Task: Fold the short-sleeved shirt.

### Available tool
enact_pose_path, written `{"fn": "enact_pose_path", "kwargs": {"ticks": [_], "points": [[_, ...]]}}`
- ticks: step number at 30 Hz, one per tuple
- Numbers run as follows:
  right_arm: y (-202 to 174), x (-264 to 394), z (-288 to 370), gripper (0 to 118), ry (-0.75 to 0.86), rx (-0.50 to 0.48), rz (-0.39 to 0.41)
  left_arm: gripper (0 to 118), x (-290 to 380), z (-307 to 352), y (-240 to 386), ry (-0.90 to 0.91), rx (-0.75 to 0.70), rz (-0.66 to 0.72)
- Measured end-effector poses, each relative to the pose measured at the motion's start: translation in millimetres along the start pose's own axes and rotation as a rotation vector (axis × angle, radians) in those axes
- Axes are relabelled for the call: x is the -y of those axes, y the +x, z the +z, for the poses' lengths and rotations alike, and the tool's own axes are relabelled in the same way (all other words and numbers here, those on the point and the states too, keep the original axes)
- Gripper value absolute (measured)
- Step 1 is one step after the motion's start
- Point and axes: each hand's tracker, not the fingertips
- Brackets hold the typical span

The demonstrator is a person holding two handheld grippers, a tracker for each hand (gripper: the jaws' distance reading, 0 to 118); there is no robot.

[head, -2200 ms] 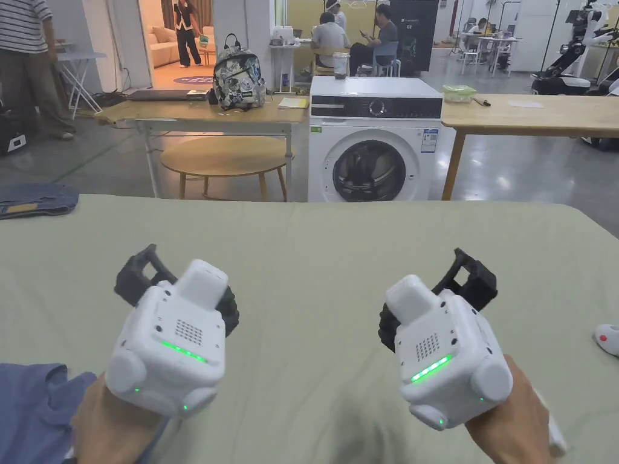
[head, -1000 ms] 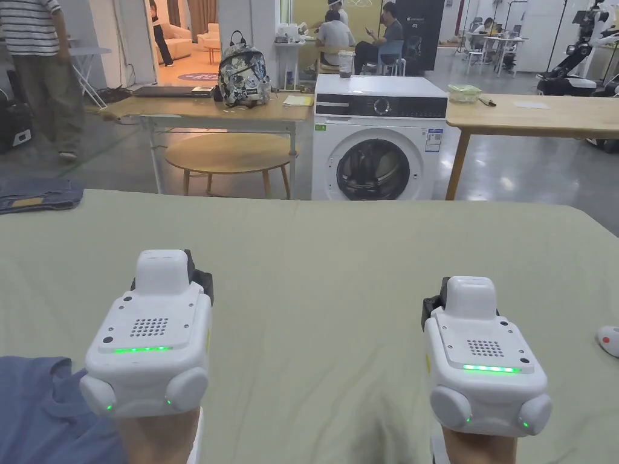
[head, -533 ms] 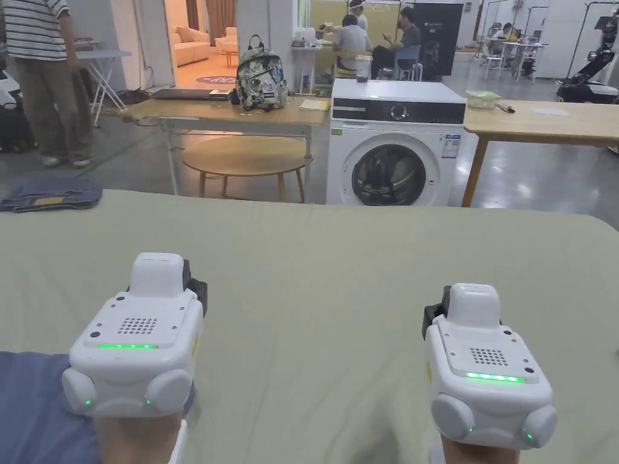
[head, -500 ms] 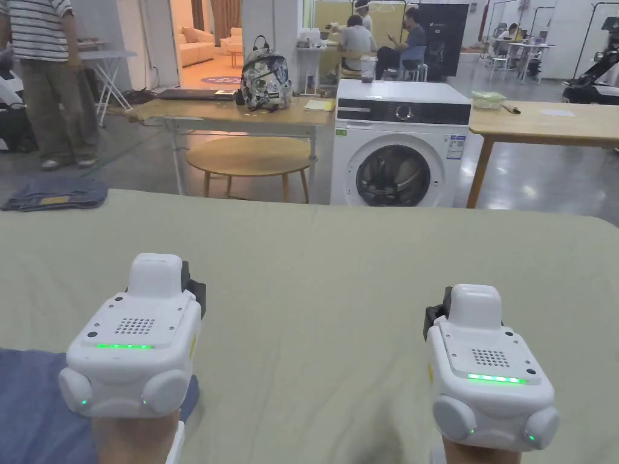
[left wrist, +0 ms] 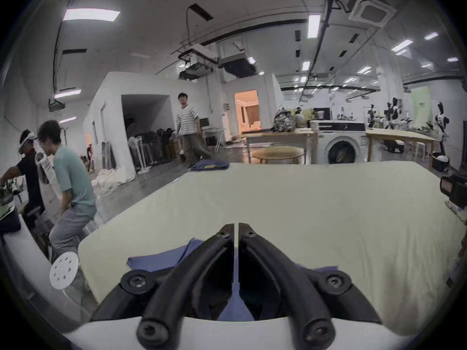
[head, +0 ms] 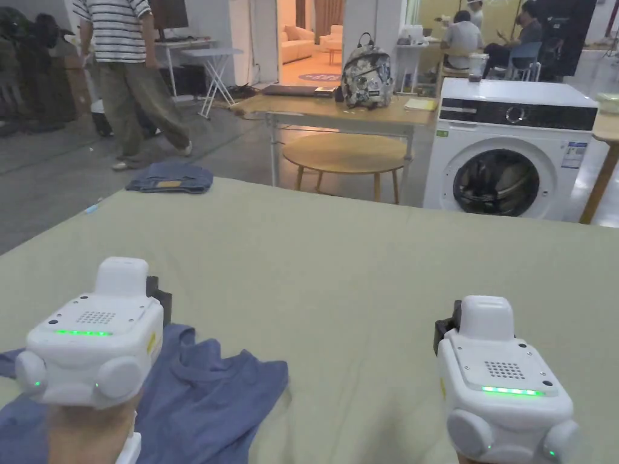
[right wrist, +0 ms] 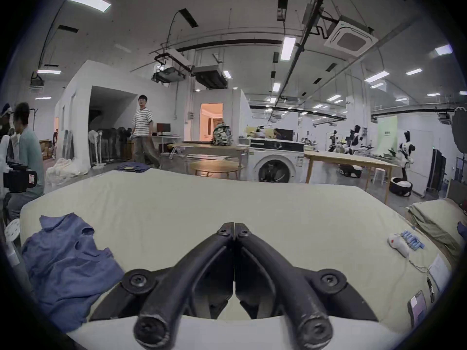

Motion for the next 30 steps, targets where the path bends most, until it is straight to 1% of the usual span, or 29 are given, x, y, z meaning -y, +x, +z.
{"fn": "enact_pose_path", "kwargs": {"ticks": [2, 6, 8, 9, 10, 13, 16, 17, 18, 19, 20, 22, 23, 24, 28, 29, 30], "points": [[-13.6, 2.8, -2.2, 0, -0.013, -0.032, 0.007, 0, 2.4, 4.1, -16.2, -0.041, -0.037, 0.011], [-33.3, 11.1, -6.4, 0, -0.034, -0.075, 0.024, 0, 9.5, -6.4, -42.7, -0.174, -0.019, 0.037], [-39.1, 13.3, -5.8, 0, -0.049, -0.093, 0.030, 0, 16.0, -19.6, -56.4, -0.290, 0.030, 0.087], [-41.4, 14.7, -6.4, 0, -0.054, -0.096, 0.032, 0, 18.9, -23.7, -60.0, -0.377, 0.048, 0.111], [-43.6, 16.7, -7.3, 0, -0.061, -0.102, 0.034, 0, 22.7, -28.5, -64.6, -0.407, 0.074, 0.144], [-47.2, 24.8, -12.0, 0, -0.080, -0.113, 0.045, 0, 37.7, -43.3, -71.5, -0.533, 0.134, 0.172], [-46.8, 27.1, -11.3, 0, -0.100, -0.118, 0.056, 8, 52.2, -55.9, -71.4, -0.637, 0.186, 0.200], [-46.6, 28.8, -11.8, 0, -0.106, -0.119, 0.057, 8, 58.0, -59.6, -71.0, -0.666, 0.198, 0.210], [-46.4, 30.2, -12.0, 0, -0.111, -0.120, 0.058, 15, 62.2, -62.8, -70.7, -0.684, 0.209, 0.222], [-45.9, 32.0, -12.1, 0, -0.117, -0.120, 0.059, 44, 67.4, -67.0, -69.6, -0.707, 0.224, 0.234], [-45.4, 33.7, -12.1, 0, -0.123, -0.119, 0.060, 65, 72.4, -71.4, -67.5, -0.736, 0.233, 0.240], [-44.2, 36.9, -12.4, 0, -0.132, -0.118, 0.064, 69, 82.6, -75.4, -64.1, -0.757, 0.247, 0.249], [-42.6, 43.8, -16.6, 0, -0.137, -0.119, 0.067, 75, 87.4, -78.7, -61.1, -0.778, 0.236, 0.245], [-41.4, 47.1, -18.6, 0, -0.141, -0.117, 0.068, 77, 91.2, -80.8, -58.6, -0.796, 0.225, 0.240], [-35.1, 45.2, -11.2, 0, -0.160, -0.108, 0.072, 77, 106.8, -83.1, -48.5, -0.849, 0.153, 0.157], [-33.8, 46.1, -11.2, 0, -0.164, -0.104, 0.075, 74, 109.5, -83.3, -46.4, -0.856, 0.157, 0.125], [-32.7, 46.8, -11.5, 0, -0.169, -0.102, 0.077, 68, 110.1, -81.7, -42.6, -0.841, 0.158, 0.079]]}}
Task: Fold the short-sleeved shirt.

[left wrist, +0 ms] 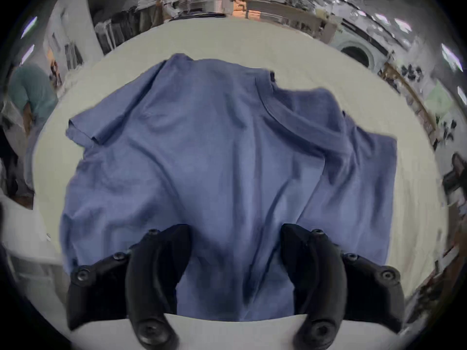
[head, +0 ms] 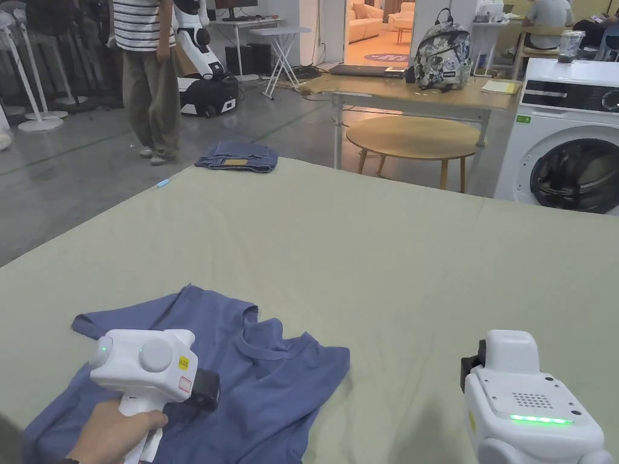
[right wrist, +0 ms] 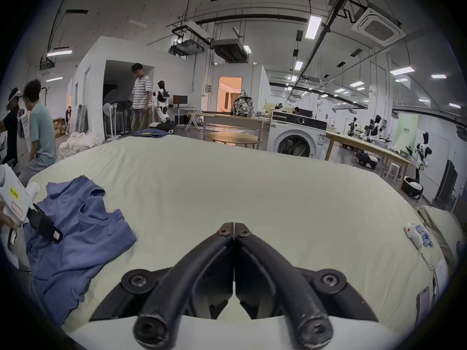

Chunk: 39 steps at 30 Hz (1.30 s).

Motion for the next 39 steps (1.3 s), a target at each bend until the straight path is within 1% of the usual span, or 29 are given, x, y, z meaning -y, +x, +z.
{"fn": "enact_pose_path", "kwargs": {"ticks": [1, 2, 3, 4, 5, 7, 9, 12, 16, 17, 22, 23, 26, 31, 37, 39], "points": [[0.8, -1.1, 1.3, 0, -0.005, 0.002, 0.000, 58, 1.8, 0.1, 7.7, 0.004, -0.065, -0.058], [2.0, -1.4, 2.4, 0, -0.011, 0.004, -0.003, 46, 3.3, -0.4, 14.9, 0.013, -0.099, -0.103], [3.2, -0.8, 2.9, 0, -0.015, 0.006, -0.005, 30, 1.0, -3.9, 13.2, 0.030, -0.070, -0.123], [4.3, -0.1, 3.3, 0, -0.019, 0.009, -0.007, 7, 0.6, -4.6, 16.1, 0.038, -0.065, -0.120], [3.9, 0.2, -0.5, 0, -0.024, 0.011, -0.009, 0, 0.5, -5.3, 20.2, 0.049, -0.076, -0.127], [5.8, 1.4, -1.9, 0, -0.030, 0.015, -0.015, 0, 7.4, -3.5, 26.2, 0.063, -0.107, -0.148], [9.0, 2.8, -2.1, 0, -0.036, 0.019, -0.023, 0, 11.4, -4.9, 22.6, 0.073, -0.099, -0.142], [14.3, 4.0, -2.0, 0, -0.041, 0.029, -0.037, 0, 14.3, 8.2, 13.7, 0.129, -0.047, -0.078], [23.2, 0.9, 7.4, 0, -0.025, 0.039, -0.063, 0, 2.7, 31.7, 0.6, 0.273, -0.013, -0.034], [27.6, 0.0, 0.7, 0, -0.016, 0.045, -0.064, 0, -1.5, 41.4, -0.9, 0.308, 0.005, -0.025], [45.4, -8.2, 6.2, 0, 0.052, 0.083, -0.099, 0, -23.7, 85.6, 11.7, 0.426, 0.018, -0.076], [49.7, -10.7, 8.6, 0, 0.069, 0.095, -0.111, 0, -27.9, 94.0, 18.9, 0.431, 0.023, -0.077], [62.8, -20.4, 16.8, 0, 0.097, 0.118, -0.125, 0, -41.1, 120.2, 33.1, 0.526, 0.051, -0.081], [85.0, -32.6, 29.4, 0, 0.147, 0.166, -0.129, 0, -64.0, 154.8, 74.8, 0.620, 0.065, -0.171], [112.1, -35.8, 46.9, 0, 0.178, 0.215, -0.138, 0, -92.6, 181.5, 143.2, 0.709, 0.171, -0.227], [121.7, -36.1, 53.5, 0, 0.182, 0.234, -0.144, 0, -101.4, 188.3, 173.1, 0.726, 0.207, -0.274]]}}
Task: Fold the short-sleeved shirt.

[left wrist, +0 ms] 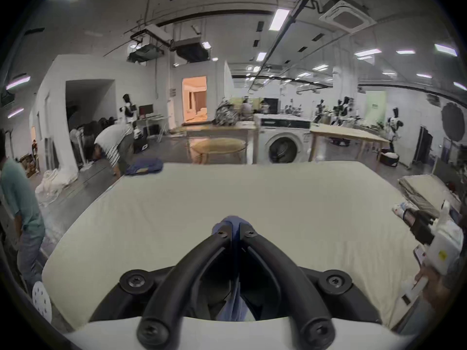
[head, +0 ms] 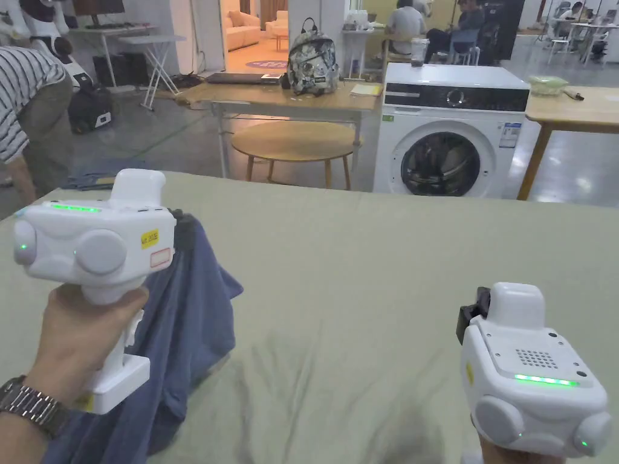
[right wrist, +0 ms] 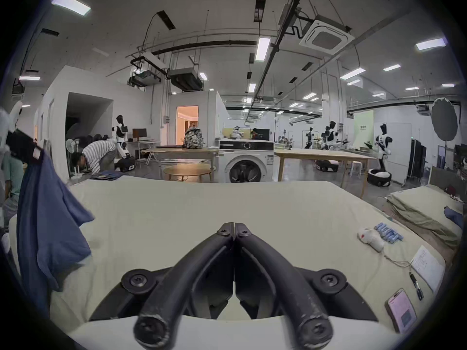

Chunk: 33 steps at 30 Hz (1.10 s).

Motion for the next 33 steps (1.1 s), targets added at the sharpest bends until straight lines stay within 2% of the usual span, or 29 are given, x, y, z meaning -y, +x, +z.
{"fn": "enact_pose_path", "kwargs": {"ticks": [7, 13, 20, 25, 29, 30, 33], "points": [[41.0, -4.8, 11.1, 0, 0.015, 0.070, -0.013, 0, -48.0, -38.4, 98.6, 0.050, 0.176, -0.087], [75.8, -7.2, 19.7, 0, 0.022, 0.128, -0.014, 0, -57.1, -63.6, 191.9, 0.046, 0.351, -0.148], [110.3, -0.9, 27.1, 0, 0.005, 0.187, -0.011, 0, -12.9, -91.9, 278.2, -0.064, 0.534, -0.203], [128.1, 9.1, 30.0, 0, -0.026, 0.219, -0.015, 0, 37.0, -107.6, 305.7, -0.168, 0.627, -0.200], [135.7, 16.9, 29.6, 0, -0.053, 0.230, -0.018, 1, 65.0, -112.0, 312.1, -0.201, 0.645, -0.209], [136.4, 17.9, 29.4, 0, -0.057, 0.232, -0.020, 6, 68.5, -112.4, 311.0, -0.209, 0.647, -0.205], [136.9, 19.0, 29.7, 0, -0.067, 0.231, -0.022, 39, 72.1, -109.5, 298.2, -0.206, 0.657, -0.159]]}}
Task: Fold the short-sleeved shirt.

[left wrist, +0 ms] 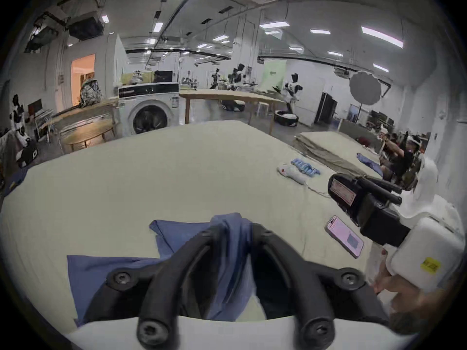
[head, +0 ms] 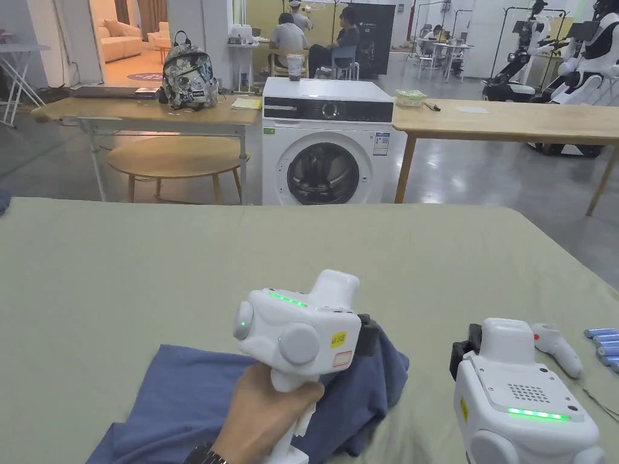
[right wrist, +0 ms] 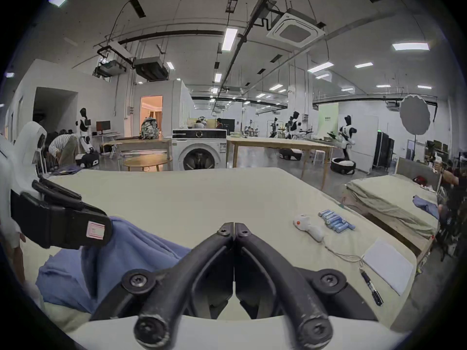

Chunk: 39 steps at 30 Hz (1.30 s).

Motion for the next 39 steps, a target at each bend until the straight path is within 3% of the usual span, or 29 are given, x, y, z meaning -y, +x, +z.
{"fn": "enact_pose_path", "kwargs": {"ticks": [1, 2, 3, 9, 13, 15, 19, 22, 30, 39], "points": [[0.0, -0.1, 0.0, 0, -0.001, 0.000, -0.001, 59, 0.2, 4.9, -3.4, 0.012, -0.001, 0.012], [-0.4, -0.6, 0.3, 0, 0.000, -0.003, -0.003, 69, -0.1, 11.4, -8.0, 0.028, -0.005, 0.024], [-1.3, -1.9, 0.7, 0, 0.000, -0.005, -0.003, 71, 1.4, 31.1, 20.3, 0.042, -0.016, 0.037], [-14.7, -11.6, 3.9, 0, 0.016, -0.034, -0.001, 71, 9.7, 84.5, 3.3, 0.142, -0.085, 0.081], [-30.0, -15.9, 6.7, 0, 0.029, -0.067, 0.006, 70, 30.9, 119.4, -4.8, 0.213, -0.255, 0.031], [-39.1, -16.6, 7.8, 0, 0.035, -0.084, 0.012, 65, 40.7, 125.7, -26.6, 0.236, -0.334, 0.005], [-58.7, -15.9, 8.3, 0, 0.044, -0.117, 0.023, 20, 67.6, 149.2, -35.5, 0.254, -0.487, -0.031], [-72.6, -14.9, 6.7, 0, 0.041, -0.143, 0.029, 0, 84.5, 160.1, -48.8, 0.236, -0.541, 0.015], [-95.8, -13.2, -4.8, 0, 0.019, -0.185, 0.044, 0, 96.7, 164.1, -112.3, 0.195, -0.624, 0.155], [-97.0, -7.3, -24.0, 0, -0.018, -0.185, 0.067, 0, 75.0, 104.3, -212.3, -0.045, -0.505, 0.400]]}}
